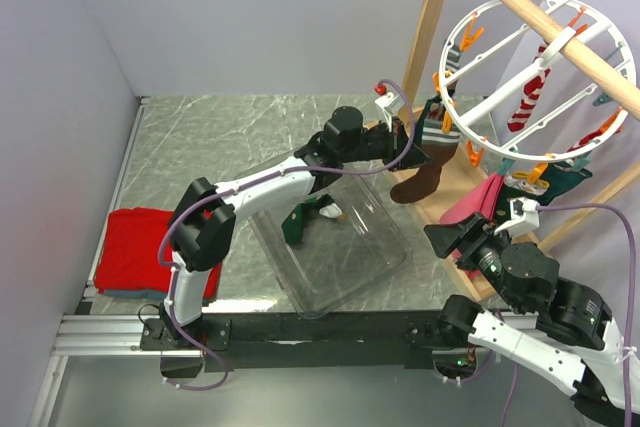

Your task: Remove the socks clipped to the hanger

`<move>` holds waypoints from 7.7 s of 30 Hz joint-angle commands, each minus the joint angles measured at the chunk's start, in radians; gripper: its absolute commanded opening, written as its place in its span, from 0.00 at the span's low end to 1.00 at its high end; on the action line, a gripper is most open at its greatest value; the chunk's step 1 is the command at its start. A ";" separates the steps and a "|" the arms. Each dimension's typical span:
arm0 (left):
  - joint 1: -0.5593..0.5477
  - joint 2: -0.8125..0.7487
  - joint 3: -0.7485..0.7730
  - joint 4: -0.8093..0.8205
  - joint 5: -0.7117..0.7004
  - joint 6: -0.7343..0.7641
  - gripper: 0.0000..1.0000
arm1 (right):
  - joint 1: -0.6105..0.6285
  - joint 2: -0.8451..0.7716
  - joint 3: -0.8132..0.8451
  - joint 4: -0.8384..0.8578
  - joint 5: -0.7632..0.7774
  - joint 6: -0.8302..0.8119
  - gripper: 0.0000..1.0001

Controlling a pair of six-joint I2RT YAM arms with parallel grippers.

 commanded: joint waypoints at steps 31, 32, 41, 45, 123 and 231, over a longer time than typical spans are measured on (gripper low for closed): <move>-0.104 -0.317 -0.115 -0.057 0.041 -0.098 0.57 | 0.004 -0.021 -0.163 0.286 0.084 -0.120 0.00; -0.104 -0.320 -0.084 -0.078 0.021 -0.078 0.62 | 0.006 -0.030 -0.163 0.275 0.078 -0.122 0.00; -0.104 -0.260 0.123 -0.224 -0.137 0.077 0.85 | 0.006 -0.058 -0.154 0.266 -0.025 -0.143 0.00; -0.104 -0.225 0.149 -0.200 -0.151 0.088 0.84 | 0.004 -0.070 -0.146 0.260 -0.050 -0.147 0.00; -0.113 -0.827 -0.504 -0.272 -0.305 0.086 0.70 | 0.006 0.252 -0.133 0.459 -0.392 -0.344 0.00; -0.173 -0.364 -0.170 -0.089 0.084 -0.184 0.05 | 0.026 0.017 -0.108 0.422 -0.099 -0.259 0.64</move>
